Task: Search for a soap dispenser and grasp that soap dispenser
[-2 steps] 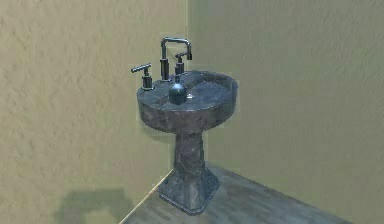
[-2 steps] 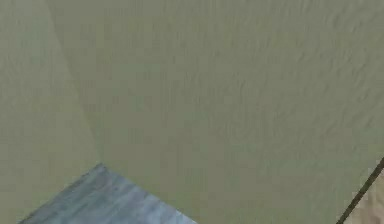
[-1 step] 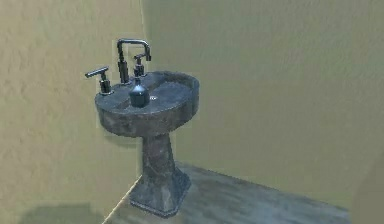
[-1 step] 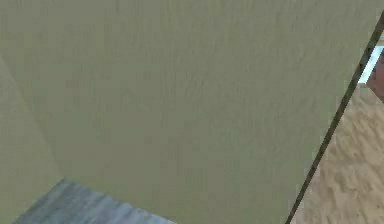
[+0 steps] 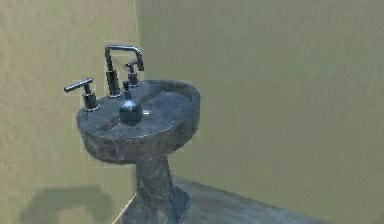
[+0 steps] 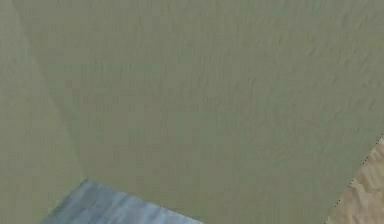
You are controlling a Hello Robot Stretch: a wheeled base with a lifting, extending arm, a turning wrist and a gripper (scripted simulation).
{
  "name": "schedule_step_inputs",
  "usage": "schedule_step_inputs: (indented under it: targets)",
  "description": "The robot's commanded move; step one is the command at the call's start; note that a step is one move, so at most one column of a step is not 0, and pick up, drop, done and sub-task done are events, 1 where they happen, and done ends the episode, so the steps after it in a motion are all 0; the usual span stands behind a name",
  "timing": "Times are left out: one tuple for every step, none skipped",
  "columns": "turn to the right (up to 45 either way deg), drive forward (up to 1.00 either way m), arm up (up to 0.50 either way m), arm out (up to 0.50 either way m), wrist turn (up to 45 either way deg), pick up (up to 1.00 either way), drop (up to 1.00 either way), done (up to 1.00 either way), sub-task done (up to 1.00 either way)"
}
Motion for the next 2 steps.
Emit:
schedule_step_inputs:
  targets:
    - [-45.0,0.0,0.0,0.0,0.0,0.0,0.0,0.0,0.0]
    - [-45.0,0.0,0.0,0.0,0.0,0.0,0.0,0.0,0.0]
